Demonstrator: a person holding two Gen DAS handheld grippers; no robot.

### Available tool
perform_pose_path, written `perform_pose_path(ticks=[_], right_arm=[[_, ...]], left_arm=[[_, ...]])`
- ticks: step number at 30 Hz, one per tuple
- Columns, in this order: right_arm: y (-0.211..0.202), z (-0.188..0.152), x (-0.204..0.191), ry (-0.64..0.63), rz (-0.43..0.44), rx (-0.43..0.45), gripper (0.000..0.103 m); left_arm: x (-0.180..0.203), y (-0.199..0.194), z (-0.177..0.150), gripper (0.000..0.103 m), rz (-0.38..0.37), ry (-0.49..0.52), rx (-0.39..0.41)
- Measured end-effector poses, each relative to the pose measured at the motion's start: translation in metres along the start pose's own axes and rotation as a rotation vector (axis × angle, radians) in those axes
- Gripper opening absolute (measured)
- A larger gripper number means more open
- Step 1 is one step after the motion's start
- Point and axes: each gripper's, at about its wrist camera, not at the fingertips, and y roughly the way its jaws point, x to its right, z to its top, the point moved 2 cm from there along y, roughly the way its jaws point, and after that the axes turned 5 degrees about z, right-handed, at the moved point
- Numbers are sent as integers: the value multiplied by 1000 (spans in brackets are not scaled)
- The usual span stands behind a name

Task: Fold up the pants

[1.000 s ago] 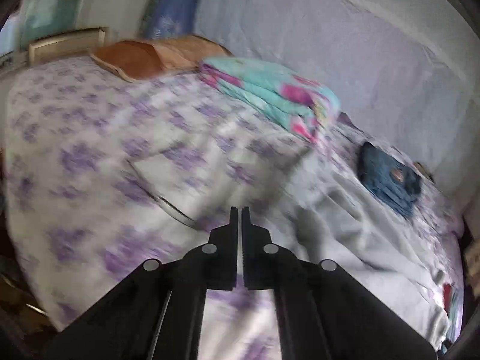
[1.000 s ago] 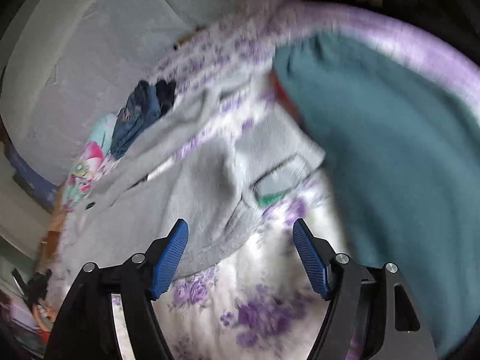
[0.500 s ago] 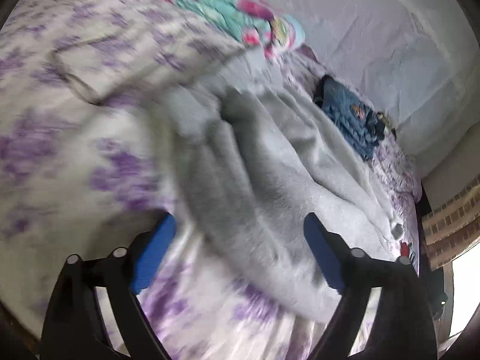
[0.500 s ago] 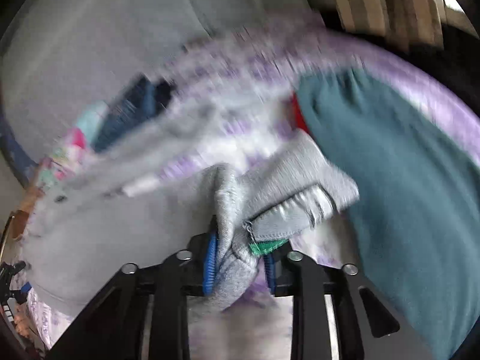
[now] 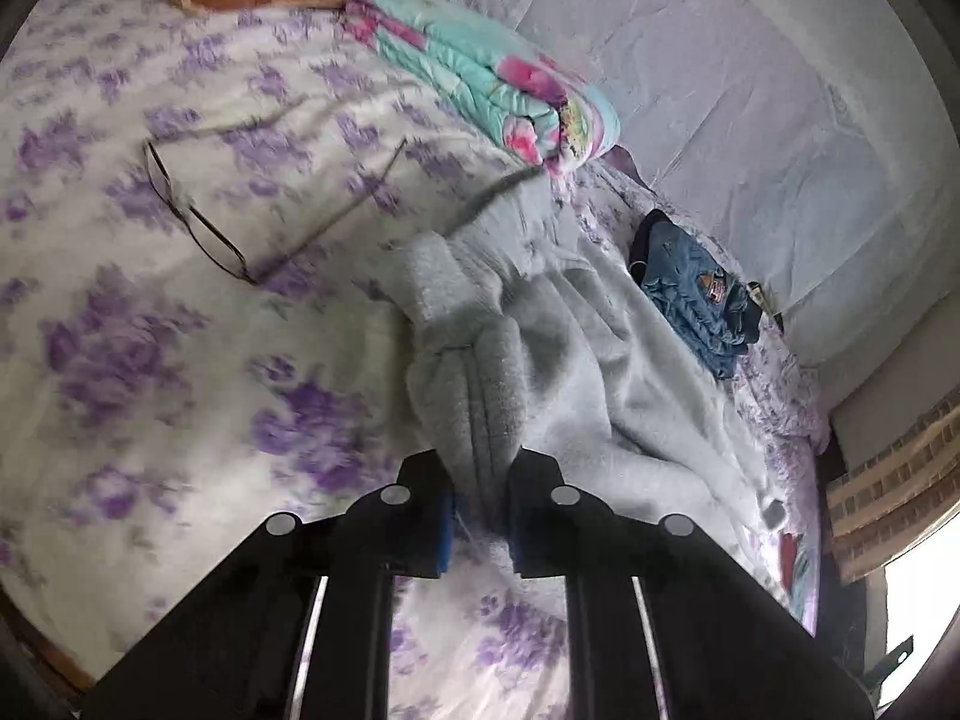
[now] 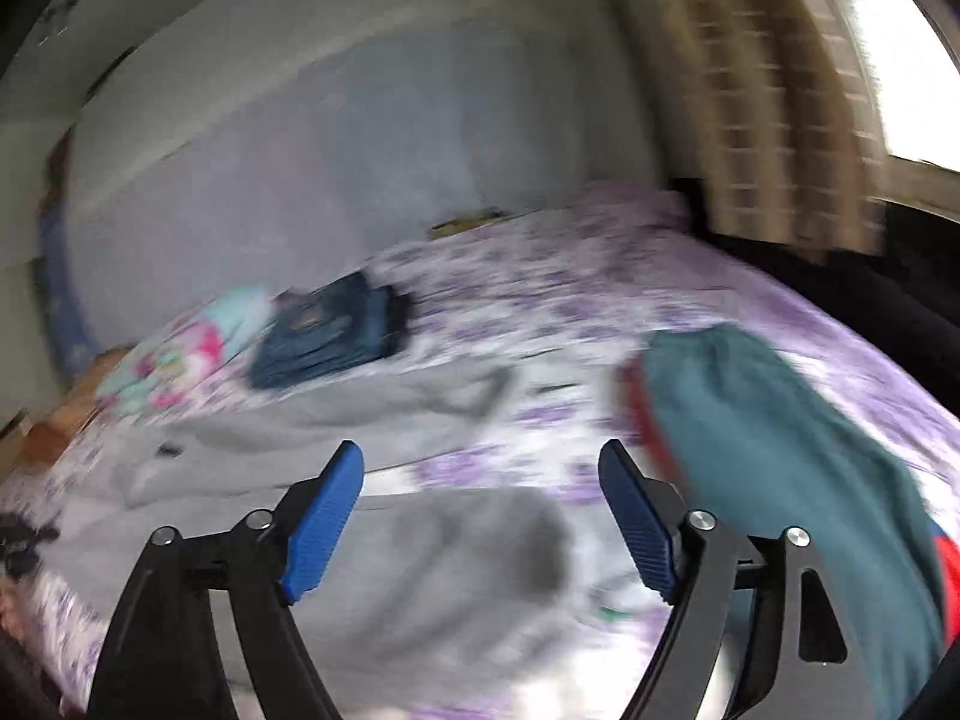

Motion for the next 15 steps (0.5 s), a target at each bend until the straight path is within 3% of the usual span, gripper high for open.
perform_pose_path(ticks=[2,3,4,6,8,10,11,13,15], right_arm=[[23,-7,-14,-46,13,-59,87],[35,-14,-19,-67,5,-99,88],[48,-22,-20,-84,-4,-150,89],[81,-45,-16,-108,-33,-317,90],[98,-57,-11,-107,-52,-448,93],[96,-50,-13,-122,-35,-417,97],[93,-50,-16,-128,-37,-398,97],[83,-44,-21,-137,-37,-333,97],[71,-36,-27,-134,-20,-248,100]], left_arm=[[6,14,-2,24,81,86,-53],[3,24,-8,32,160,101,-84],[0,26,-11,41,179,97,-84],[-3,17,-15,51,174,103,-46],[1,-2,-12,83,211,115,36],[10,-26,-6,90,217,121,169],[19,-36,-4,93,175,140,224],[42,-41,-2,99,113,195,254],[66,-25,0,99,111,279,226]])
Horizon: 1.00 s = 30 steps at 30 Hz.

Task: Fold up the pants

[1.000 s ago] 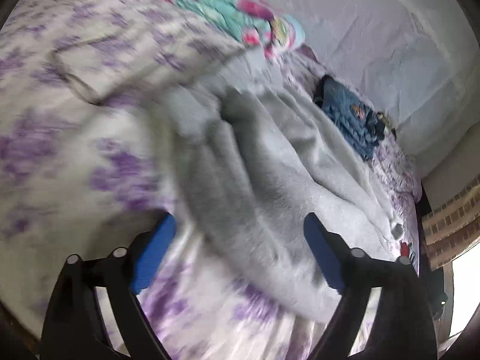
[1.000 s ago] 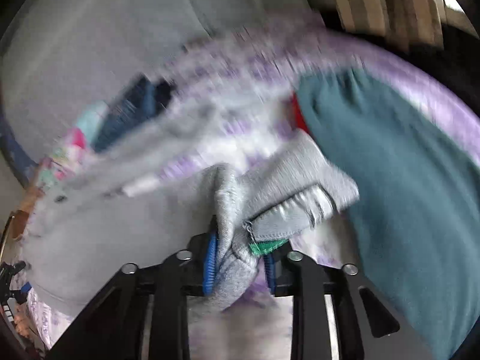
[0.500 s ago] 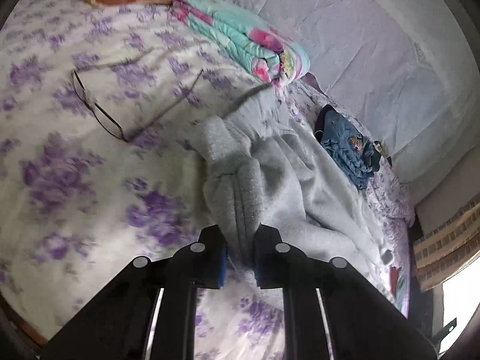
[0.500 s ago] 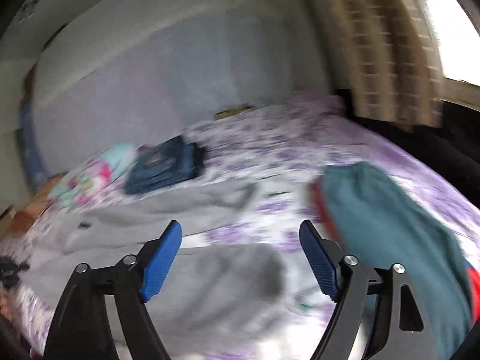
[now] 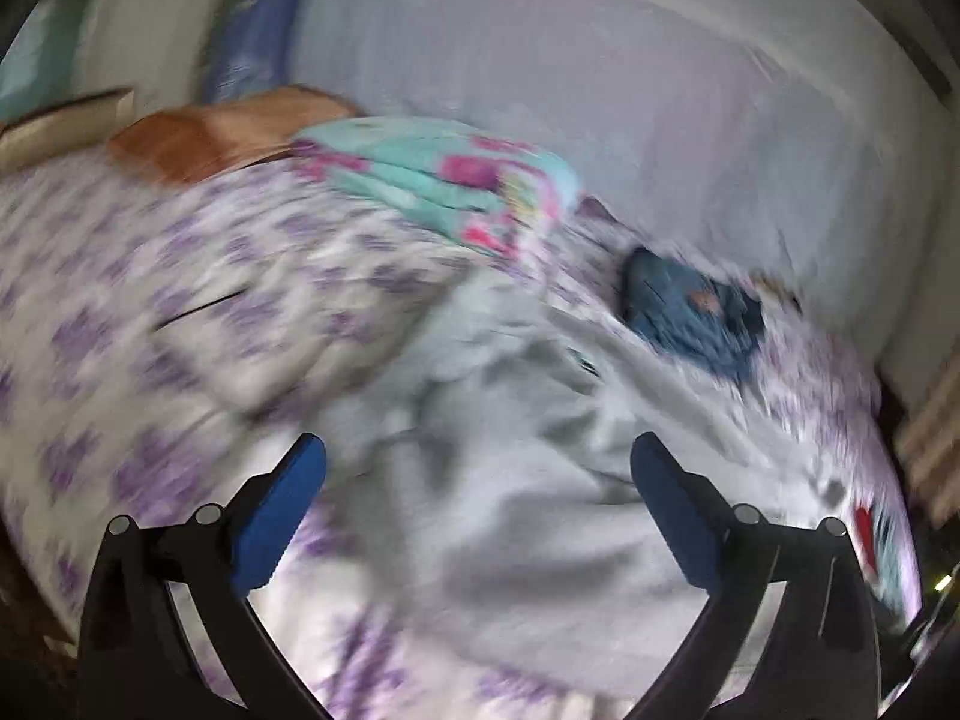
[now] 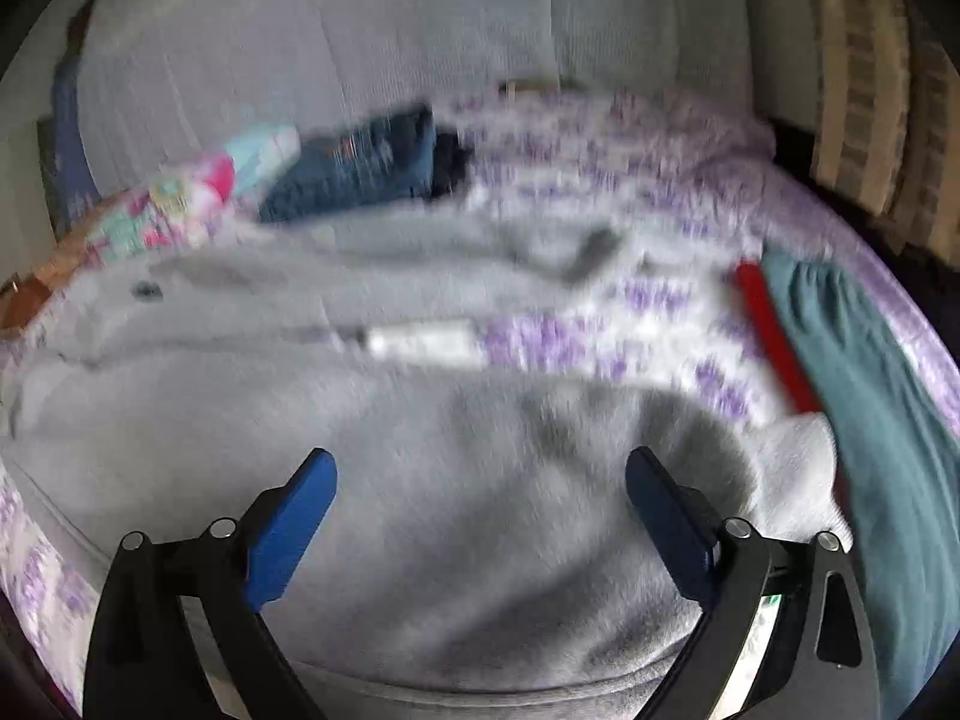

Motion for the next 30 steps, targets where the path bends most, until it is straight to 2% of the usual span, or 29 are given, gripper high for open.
perform_pose_path(ticks=[2,5,6,8,10,11,15,18,24,30], right_arm=[[-2,5,-5,7,6,31,100],[9,11,-14,5,-23,-29,100],[13,10,-18,1,-34,-48,100],[30,5,-24,-22,-38,-112,100],[53,-6,-30,-57,-60,-235,100],[58,-6,-33,-78,-81,-259,100],[52,-5,-37,-102,-101,-225,100],[37,-2,-37,-101,-122,-146,100],[8,19,-51,-128,-80,10,100],[13,59,-69,-132,5,59,100]], left_arm=[[29,37,-4,99,25,109,-77],[47,92,-25,99,60,187,-235],[49,110,-38,99,104,223,-266],[56,120,-54,99,187,310,-243],[59,111,-53,99,187,330,-208],[58,112,-54,99,186,329,-209],[57,114,-53,99,185,325,-219],[62,111,-54,99,195,332,-227],[64,103,-48,99,220,343,-229],[80,86,-18,99,239,369,-117]])
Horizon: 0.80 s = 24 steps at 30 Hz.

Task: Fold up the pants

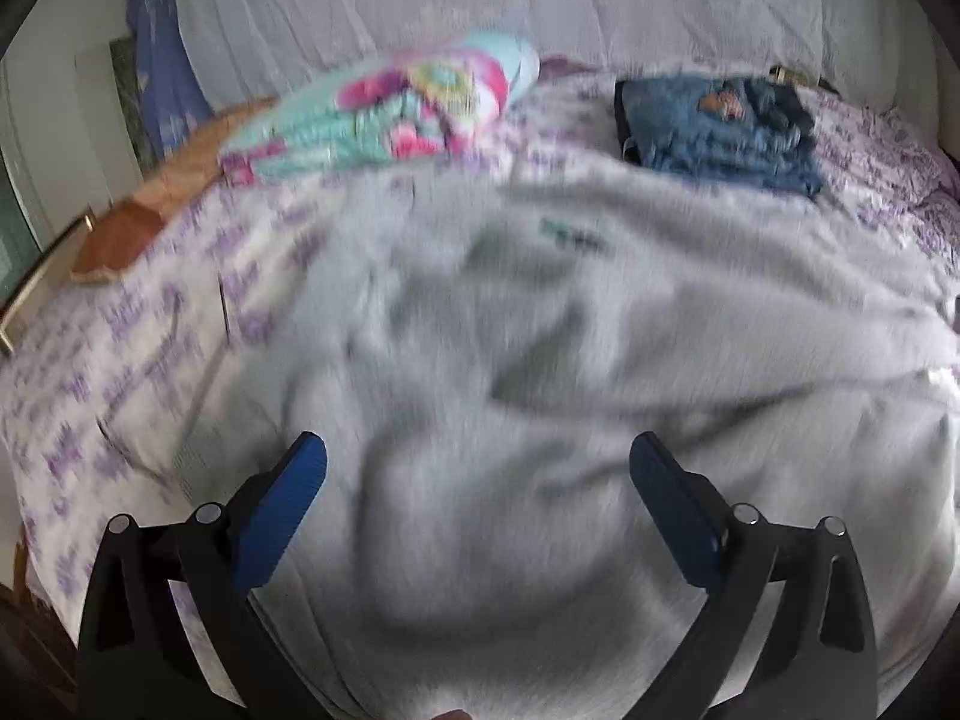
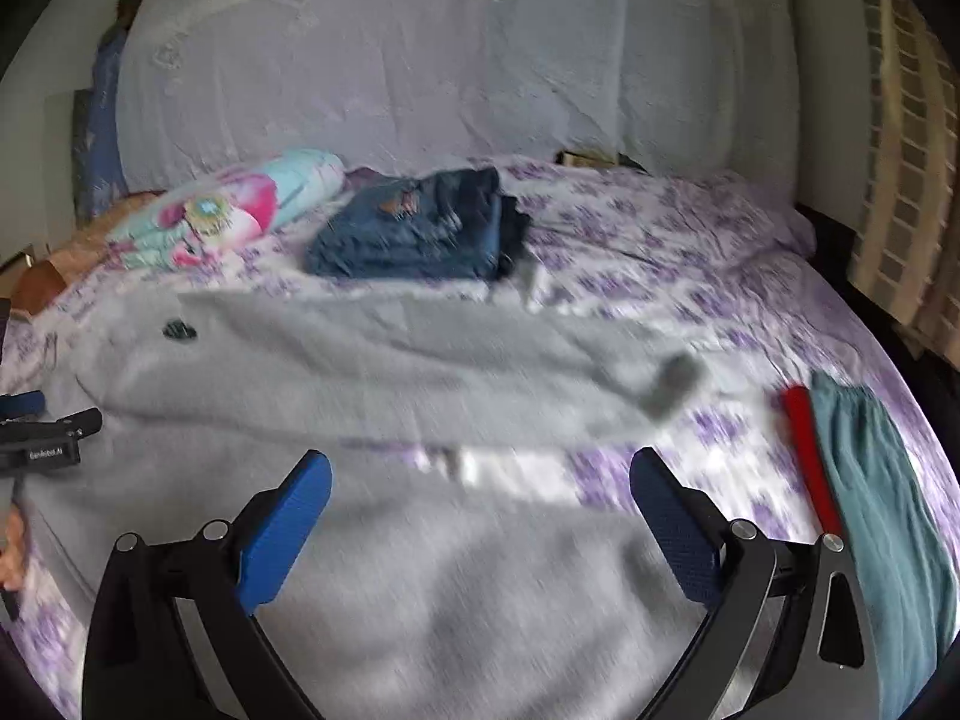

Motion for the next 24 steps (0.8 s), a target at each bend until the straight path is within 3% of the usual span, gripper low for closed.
perform_pose_path(ticks=[5,12,16,19,24], right_arm=[[18,36,-15,6,81,21,100],[44,67,-29,-20,101,32,100],[56,79,-28,18,154,49,100],[72,80,-31,46,242,66,100],[123,90,-44,5,262,-60,100]], left_arm=[[6,-7,37,99,-1,11,77],[22,15,71,99,-4,21,91],[31,31,82,99,-4,30,89],[34,45,89,99,-13,28,77],[28,74,99,99,-74,-20,21]])
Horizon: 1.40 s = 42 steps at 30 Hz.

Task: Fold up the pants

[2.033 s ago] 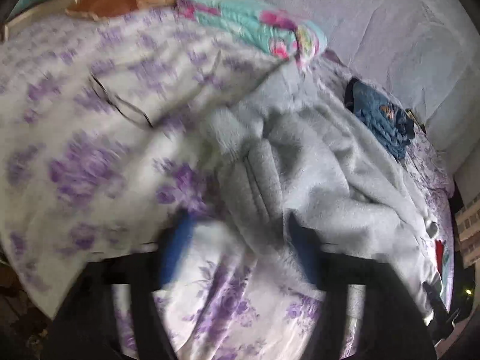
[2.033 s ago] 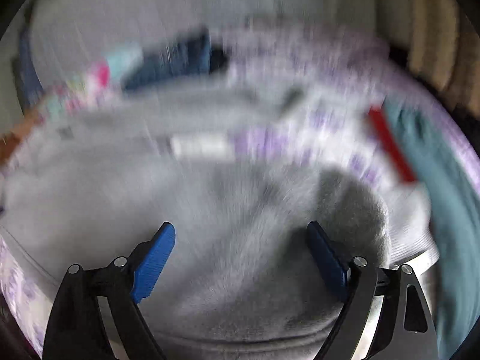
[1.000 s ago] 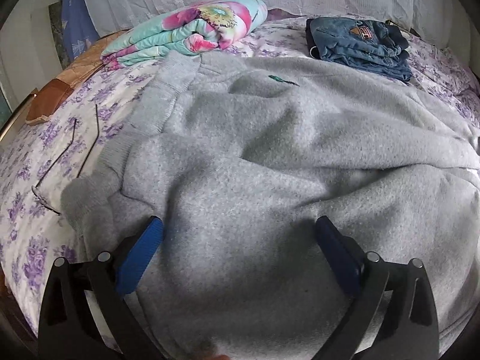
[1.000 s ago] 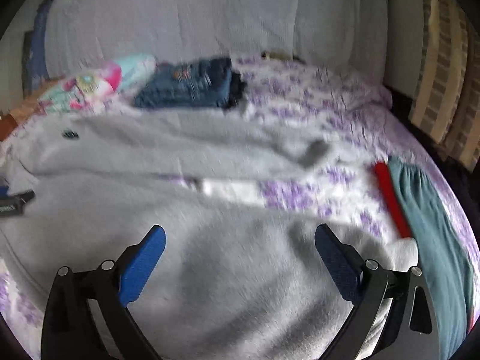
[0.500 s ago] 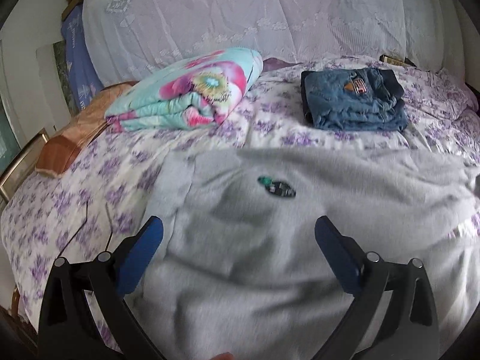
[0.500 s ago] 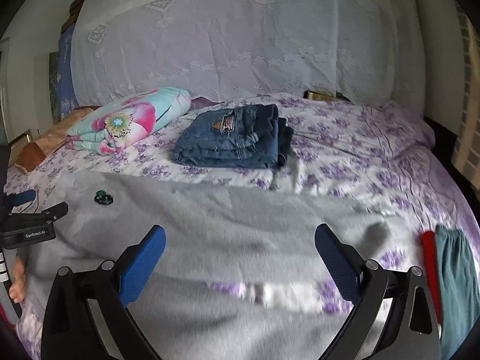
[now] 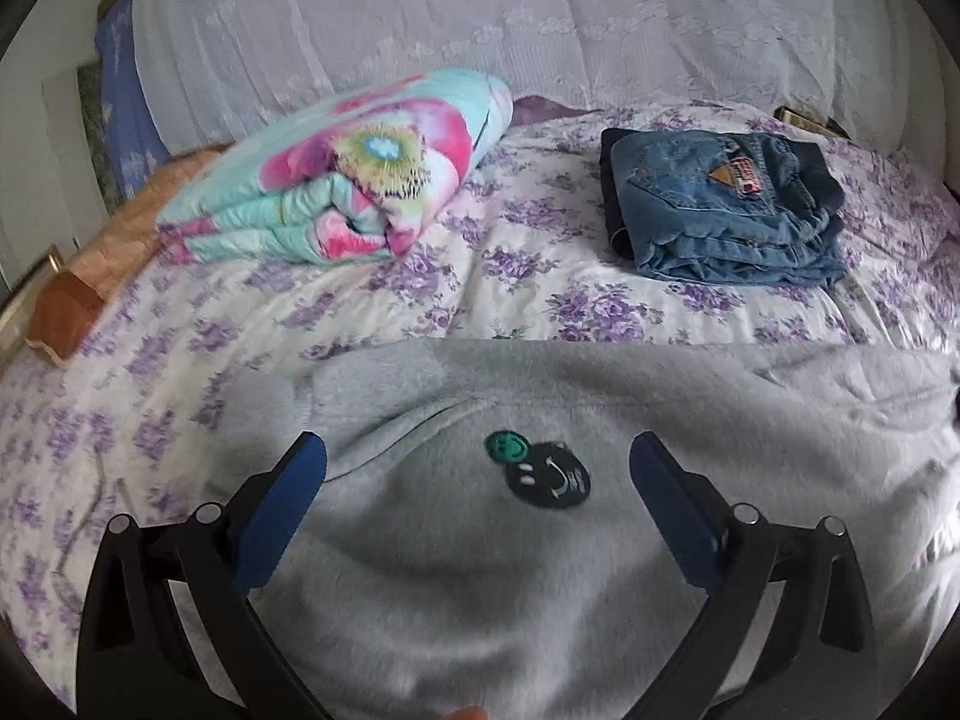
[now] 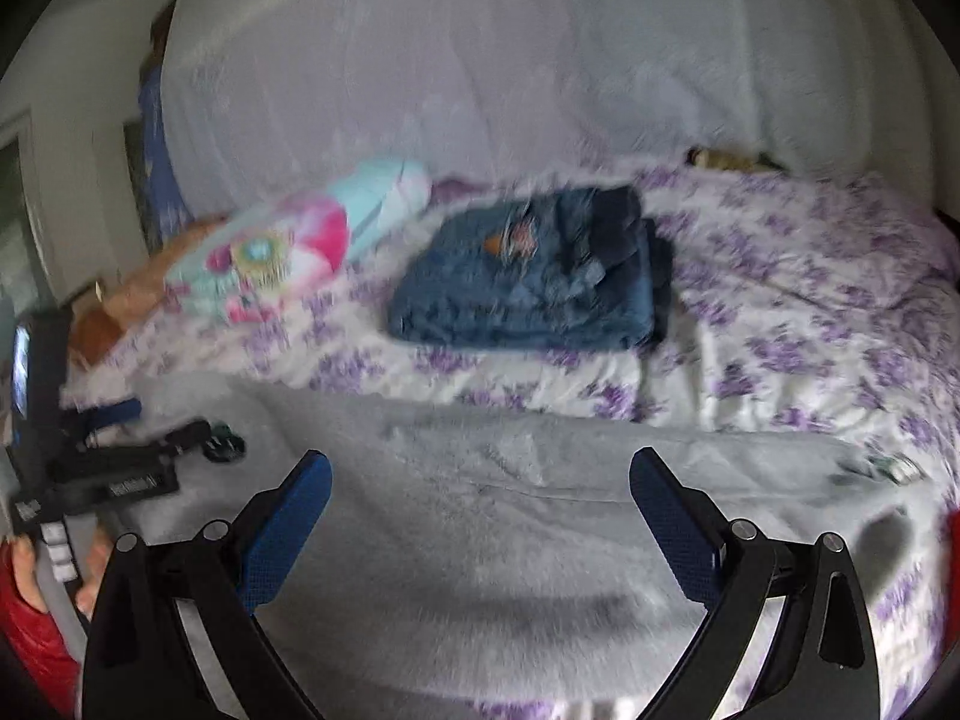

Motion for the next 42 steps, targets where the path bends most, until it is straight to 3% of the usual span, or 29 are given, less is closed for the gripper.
perform_pose_path(ticks=[3,6,8,10,16,20,23,29,35,42], right_arm=[[26,3,-3,-76,-30,-68,100],[43,3,-8,-173,-65,-106,100],[54,3,-10,-233,-79,-127,100],[64,4,-11,-264,-68,-143,100],[89,0,-3,-236,30,-170,100],[107,-8,8,-177,93,-244,100],[101,-3,11,-170,117,-237,100],[89,8,13,-279,77,-212,100],[114,-6,24,-269,85,-280,100],[101,20,21,-331,64,-204,99]], left_arm=[[-10,18,0,99,-9,-52,-21],[-20,37,-4,99,61,-75,-31],[-22,45,-4,99,66,-75,-65],[-22,41,-4,99,70,-72,-46],[-21,39,-6,99,70,-63,-43],[-19,41,-6,99,84,-44,-40],[-16,43,-7,99,100,-25,-44],[-20,43,-7,99,74,-39,-51],[-19,40,-9,99,64,-33,-47],[-24,39,-8,99,32,-64,-52]])
